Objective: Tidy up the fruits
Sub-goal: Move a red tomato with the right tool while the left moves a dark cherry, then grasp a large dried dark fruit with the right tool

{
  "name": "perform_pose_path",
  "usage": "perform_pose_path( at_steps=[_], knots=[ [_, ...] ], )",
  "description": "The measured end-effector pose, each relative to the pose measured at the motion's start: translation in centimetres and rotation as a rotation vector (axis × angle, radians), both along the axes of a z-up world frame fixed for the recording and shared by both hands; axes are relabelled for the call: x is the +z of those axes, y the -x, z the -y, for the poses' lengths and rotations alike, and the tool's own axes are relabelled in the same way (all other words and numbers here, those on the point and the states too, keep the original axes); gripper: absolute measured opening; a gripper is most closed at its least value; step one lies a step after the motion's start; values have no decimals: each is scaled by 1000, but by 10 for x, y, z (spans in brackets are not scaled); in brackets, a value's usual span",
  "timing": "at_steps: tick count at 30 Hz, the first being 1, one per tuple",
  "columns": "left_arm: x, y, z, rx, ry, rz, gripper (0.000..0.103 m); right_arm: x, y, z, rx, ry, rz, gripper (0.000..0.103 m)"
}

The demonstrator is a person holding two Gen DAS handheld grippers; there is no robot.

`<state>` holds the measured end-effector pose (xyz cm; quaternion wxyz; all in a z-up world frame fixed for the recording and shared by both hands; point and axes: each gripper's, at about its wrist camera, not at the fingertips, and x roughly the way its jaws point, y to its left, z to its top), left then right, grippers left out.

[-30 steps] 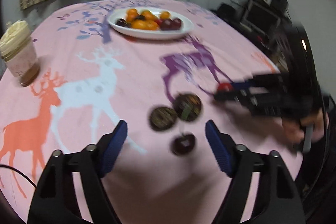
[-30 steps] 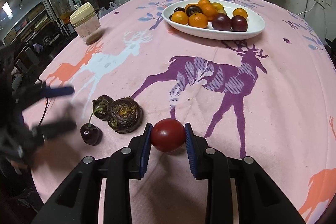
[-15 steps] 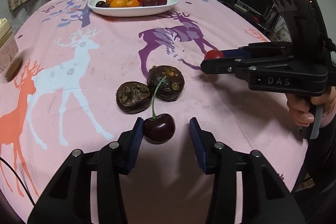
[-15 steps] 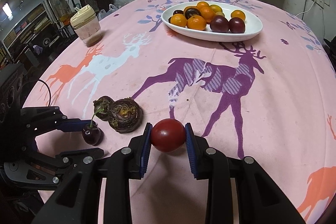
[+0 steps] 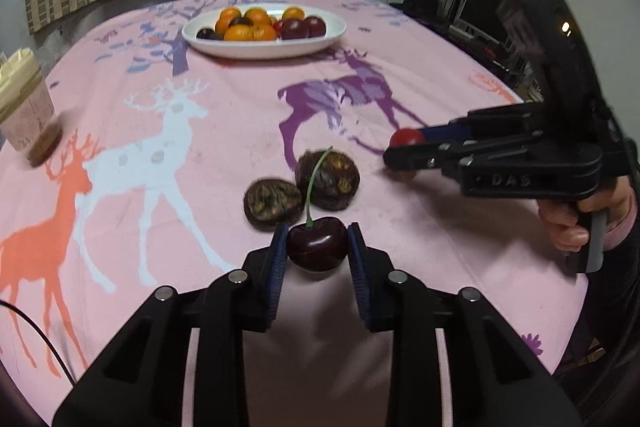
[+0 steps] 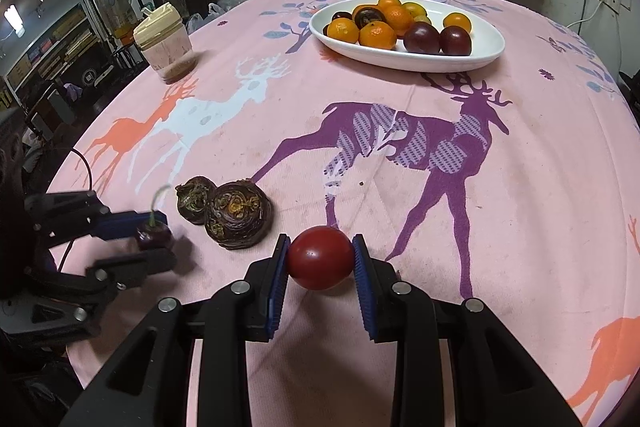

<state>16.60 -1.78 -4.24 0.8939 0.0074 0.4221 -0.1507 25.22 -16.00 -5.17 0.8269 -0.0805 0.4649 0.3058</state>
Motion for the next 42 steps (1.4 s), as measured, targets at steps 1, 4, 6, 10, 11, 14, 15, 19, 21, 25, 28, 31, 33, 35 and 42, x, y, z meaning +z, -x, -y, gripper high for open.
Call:
perform_pose_path(
  at_steps=[1,4,6,10,11,14,15,19,21,25,28,31,33,35,42],
  knots=[
    [6,-5,-1,-11,4,8,29,2,0,0,5,-14,6,31],
    [32,-37,-7,-25,28,30,29,17,-12,7,-20,-96,24,31],
    [51,-69,-12,-11,48,62,29,34,-30,14,-83,-151,67,31],
    [73,-150,-17,23,91,119,30,54,-78,21,-208,-185,175,31],
    [73,-167,-17,40,100,125,29,55,-95,22,-228,-211,162,31],
    [64,-221,-19,74,132,102,29,50,-139,25,-285,-292,121,31],
    [61,-235,-20,88,130,95,29,49,-150,23,-298,-292,128,31],
    [45,-288,-24,136,103,50,29,39,-189,8,-312,-241,187,32],
    [39,-298,-28,160,83,48,30,33,-204,4,-316,-231,191,33],
    [41,-295,-43,262,56,97,84,29,-208,0,-323,-223,189,49],
    [51,-276,-48,256,45,126,92,40,-185,1,-314,-227,222,64],
    [61,-246,-50,273,10,147,98,54,-148,3,-320,-255,290,76],
    [66,-215,-50,274,-10,166,98,58,-126,4,-298,-280,298,86],
    [68,-186,-52,276,-17,179,98,61,-99,1,-242,-281,298,89],
    [42,-103,-78,325,82,181,98,41,-26,-19,-39,-267,222,89]
  ],
)
